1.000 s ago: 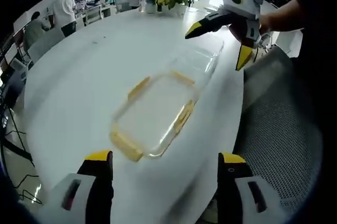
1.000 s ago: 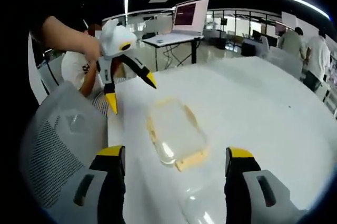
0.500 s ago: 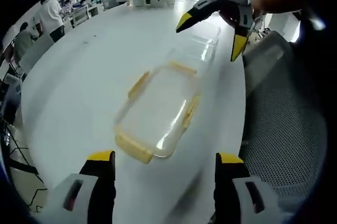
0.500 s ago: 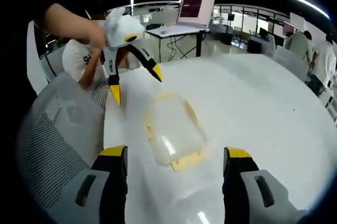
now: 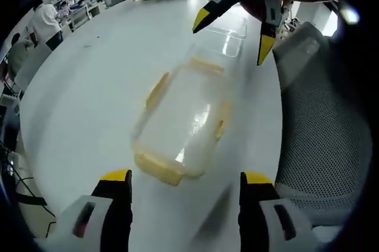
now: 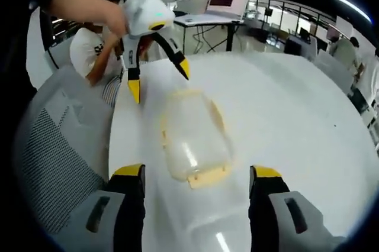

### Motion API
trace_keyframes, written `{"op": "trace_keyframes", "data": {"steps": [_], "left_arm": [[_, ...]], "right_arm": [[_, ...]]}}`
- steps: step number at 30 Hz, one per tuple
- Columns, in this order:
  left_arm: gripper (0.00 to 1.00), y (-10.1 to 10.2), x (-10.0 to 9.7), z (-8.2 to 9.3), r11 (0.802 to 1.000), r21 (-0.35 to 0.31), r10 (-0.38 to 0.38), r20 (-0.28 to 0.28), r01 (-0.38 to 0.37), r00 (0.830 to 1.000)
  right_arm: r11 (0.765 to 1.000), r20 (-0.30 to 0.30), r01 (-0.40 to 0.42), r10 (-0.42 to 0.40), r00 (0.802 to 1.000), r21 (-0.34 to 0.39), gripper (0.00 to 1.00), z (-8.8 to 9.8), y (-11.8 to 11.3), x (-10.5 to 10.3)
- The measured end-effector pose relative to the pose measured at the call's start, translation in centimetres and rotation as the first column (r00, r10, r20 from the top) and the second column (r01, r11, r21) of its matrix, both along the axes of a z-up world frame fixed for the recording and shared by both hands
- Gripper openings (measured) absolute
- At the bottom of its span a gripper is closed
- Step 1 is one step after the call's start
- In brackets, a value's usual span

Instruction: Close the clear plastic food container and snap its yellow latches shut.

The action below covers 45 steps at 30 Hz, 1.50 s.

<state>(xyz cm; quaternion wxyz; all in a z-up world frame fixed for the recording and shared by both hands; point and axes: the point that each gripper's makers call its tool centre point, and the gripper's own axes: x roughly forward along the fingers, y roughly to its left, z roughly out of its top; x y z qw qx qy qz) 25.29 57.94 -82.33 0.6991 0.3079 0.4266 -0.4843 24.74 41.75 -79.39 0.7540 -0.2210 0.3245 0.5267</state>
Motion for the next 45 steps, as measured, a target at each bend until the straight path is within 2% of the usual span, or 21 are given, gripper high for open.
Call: {"op": "trace_keyframes", "data": {"steps": [7, 13, 17, 29, 33, 39, 45], "left_arm": [[0.70, 0.3, 0.4, -0.5, 0.999, 0.030, -0.036, -0.006, 0.036, 0.999], [0.69, 0.3, 1.0, -0.6, 0.997, 0.041, -0.068, -0.001, 0.068, 0.998], [0.69, 0.5, 1.5, -1.1, 0.992, 0.073, -0.099, -0.001, 0.099, 0.995], [0.65, 0.9, 2.1, -1.6, 0.980, 0.119, -0.158, -0.015, 0.159, 0.987], [0.62, 1.1, 2.5, -1.9, 0.975, 0.142, -0.170, -0.020, 0.171, 0.985], [0.58, 0.9, 2.6, -2.1, 0.967, 0.153, -0.200, -0.028, 0.202, 0.979], [0.53, 0.8, 2.6, -2.2, 0.959, 0.158, -0.231, -0.034, 0.233, 0.972]], "right_arm": [[1.000, -0.016, -0.005, 0.005, 1.000, -0.017, 0.67, -0.5, 0.5, 0.5], [0.997, -0.024, -0.040, 0.038, 0.999, -0.072, 0.66, -1.6, 0.5, 0.8], [0.992, -0.032, -0.057, 0.054, 0.998, -0.111, 0.64, -2.3, 0.4, 1.0], [0.976, -0.054, -0.111, 0.102, 0.993, -0.187, 0.59, -3.5, -0.3, 1.5], [0.970, -0.064, -0.131, 0.120, 0.991, -0.203, 0.59, -4.0, -0.3, 1.4], [0.956, -0.076, -0.157, 0.142, 0.987, -0.249, 0.54, -4.6, -0.4, 1.4], [0.955, -0.076, -0.157, 0.142, 0.987, -0.253, 0.53, -4.6, -0.1, 1.6]]}}
